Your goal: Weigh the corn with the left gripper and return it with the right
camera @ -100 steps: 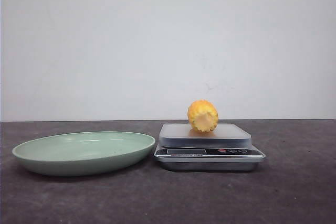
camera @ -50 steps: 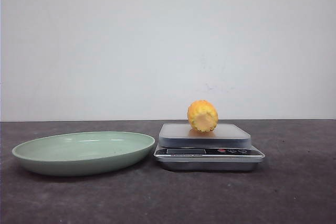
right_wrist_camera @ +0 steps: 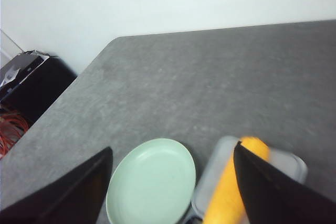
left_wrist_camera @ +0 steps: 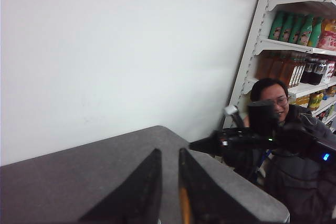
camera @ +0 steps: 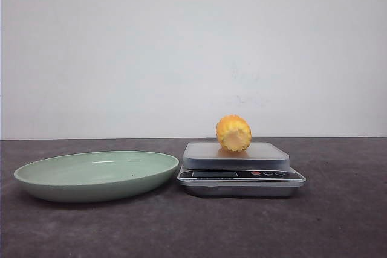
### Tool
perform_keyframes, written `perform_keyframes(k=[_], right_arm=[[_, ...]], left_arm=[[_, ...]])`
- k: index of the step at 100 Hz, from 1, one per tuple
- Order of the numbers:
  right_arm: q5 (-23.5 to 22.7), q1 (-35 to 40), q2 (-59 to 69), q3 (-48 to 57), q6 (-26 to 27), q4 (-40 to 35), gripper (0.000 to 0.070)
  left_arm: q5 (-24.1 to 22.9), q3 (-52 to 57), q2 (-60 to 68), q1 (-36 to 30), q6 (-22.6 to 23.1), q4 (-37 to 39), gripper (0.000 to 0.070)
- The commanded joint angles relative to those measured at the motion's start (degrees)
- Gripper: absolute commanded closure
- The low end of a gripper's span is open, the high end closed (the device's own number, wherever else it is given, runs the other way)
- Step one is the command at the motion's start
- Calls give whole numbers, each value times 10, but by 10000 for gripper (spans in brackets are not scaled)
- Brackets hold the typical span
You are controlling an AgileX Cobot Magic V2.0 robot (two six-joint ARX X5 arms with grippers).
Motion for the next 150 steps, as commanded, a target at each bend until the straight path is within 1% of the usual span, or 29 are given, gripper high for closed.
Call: perform_keyframes(k=[1,13,25,33,45,62,73,109,144,150], right_arm=[[37,38,30,9,10,30,252],[106,94,84,9,10,63,252],[192,137,143,10,9,57,251],[221,153,181,10,5,44,250],[224,163,238,10,-2,30,250],[252,163,298,10,-3,9,250],[253,161,325,10,-3,11,250],[264,158,358,10,10,28,250],[263,160,385,10,13,2,252],[264,160,385,10,13,-4,273]], left_arm=[[-3,8,6,-2,21,-30,688],[-5,-5,6,-2,50,-30,689],[-32,-22,6,-3,51,-30,688],[-43,-34,3,-3,50,-30,688],[-42,-50,-2,-2,45,-30,688],[-42,-57,-9,-2,29,-30,688],[-42,-57,-12,-3,27,-30,688],[-42,-57,-19,-2,26,-30,688],[-42,-57,-25,-3,27,-30,688],[-42,-57,-28,-3,27,-30,688]])
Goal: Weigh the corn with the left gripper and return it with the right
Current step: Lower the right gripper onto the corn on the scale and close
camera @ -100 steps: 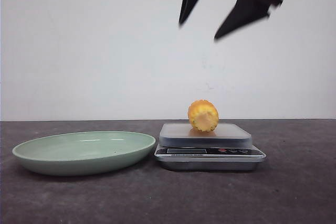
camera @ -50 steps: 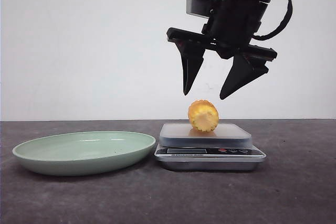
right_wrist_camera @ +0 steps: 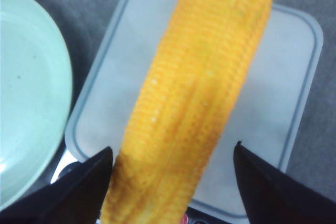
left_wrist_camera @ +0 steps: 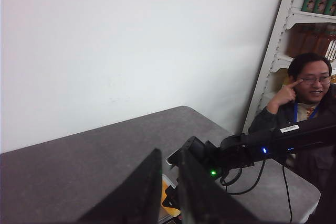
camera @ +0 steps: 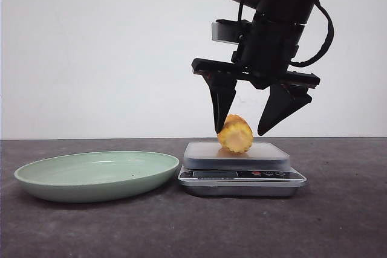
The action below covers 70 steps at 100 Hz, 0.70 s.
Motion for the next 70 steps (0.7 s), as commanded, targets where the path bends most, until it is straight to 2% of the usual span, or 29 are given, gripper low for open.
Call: perform_keyframes(k=[1,22,27,37,45,70], right_arm=[[2,6,12,10,9,-5,284],[2,6,12,10,5,-24,531],[2,6,12,10,4,-28,575],[0,6,12,10,0,-31,609],[-6,6,12,10,-8,-29,692],[-14,5,11,10,-9,-10,693]], left_arm=[[-1,14,-1,-3,-1,-30,688],[-1,13,-15,-3,-1,-30,688],[-2,13,-19,-3,-1,-30,688],[-3,13,-27,-3,-1,-30,688],[-5,13,-32,-3,-1,-30,688],[-6,13,-37,-3,-1,-30,688]])
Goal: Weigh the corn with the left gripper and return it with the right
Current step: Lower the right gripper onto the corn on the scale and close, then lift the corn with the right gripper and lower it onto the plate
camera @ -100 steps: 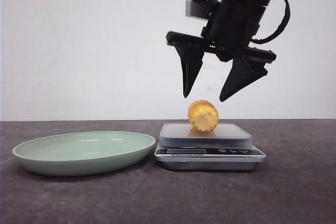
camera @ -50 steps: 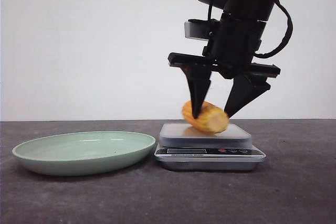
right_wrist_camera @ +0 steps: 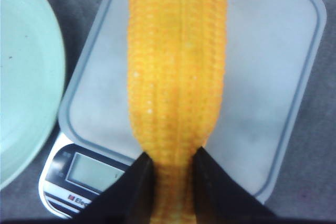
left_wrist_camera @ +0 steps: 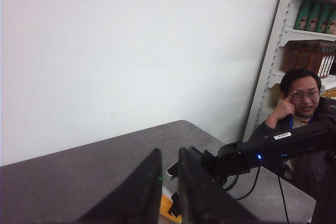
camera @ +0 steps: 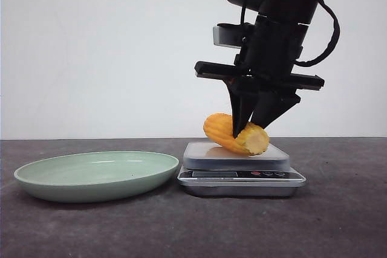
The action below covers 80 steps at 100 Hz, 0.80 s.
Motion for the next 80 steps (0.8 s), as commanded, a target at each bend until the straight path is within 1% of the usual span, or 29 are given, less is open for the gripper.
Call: perform_keyframes(k=[1,20,31,42,48,57,73,80], right_arm=[[-2,6,10,10,-4,12,693],[-3,6,9,16,-4,20,693],[-24,6,2,26,-4,19,693],[-31,9,-14,39,-4,21,693],[-37,10,-25,44,-4,33,693],[-64,13,-43,51,0,60,693],[-64,35,-75,63,1,94,693],[-72,52,-82,70,0,114,693]], left_arm=[[-3,13,3,-3,-1,-30,688],[-3,10,3,-3,-1,-30,688],[-3,7,2,-2,-1,-30,688],[-3,7,2,-3,-1,-30,688],[-3,6,2,-3,-1,-31,688],[-3,2,2,-3,-1,-30,688],[-3,-10,2,-3,-1,-30,688],[-3,-18,2,-3,0,-30,688]])
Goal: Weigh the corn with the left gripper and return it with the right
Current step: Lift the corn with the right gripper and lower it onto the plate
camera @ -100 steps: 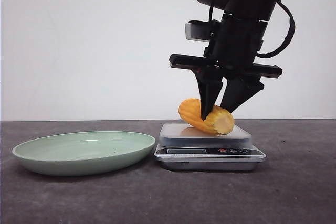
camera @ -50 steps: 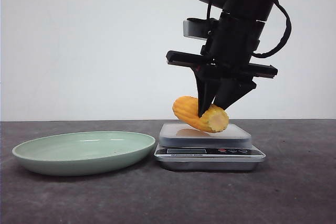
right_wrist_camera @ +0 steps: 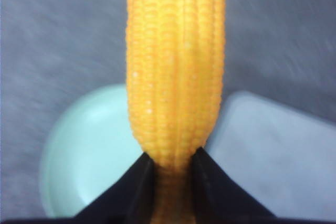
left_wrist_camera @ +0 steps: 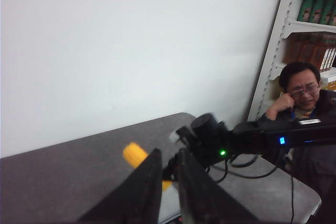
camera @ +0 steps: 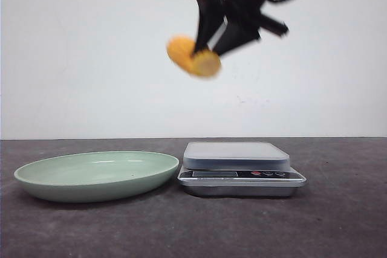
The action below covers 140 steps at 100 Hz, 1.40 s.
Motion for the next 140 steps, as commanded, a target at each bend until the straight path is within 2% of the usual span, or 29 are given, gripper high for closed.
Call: perform_keyframes(k=[1,17,37,70,81,95,125,132,140], right_arm=[[-10,20,1,17,0,20,693],[-49,59,0,34,0,67,693],[-35,96,6,34,0,98,693],[-43,99,75,34,41,38,693],[-60,99,111,34,55,19,693],[-94,99,159,34,85,19,693],[-93,99,208,34,103,17,690],[-93,99,210,34,103,17,646],[-94,99,210,34,105,16,461]], left_arm=[[-3,7,3,-3,0,-30,688],[-3,-13,3,-3,0,-30,688],[-3,-40,3,-3,-1,-30,688],[-3,-70,3,-3,-3,-30,688],[-3,-76,3,-3,-3,-30,688],[-3,-76,3,-3,-3,-30,688],[-3,-76,3,-3,-12,-30,688],[-3,-76,3,-3,-12,-30,688],[-3,-76,3,-3,-12,-30,688]])
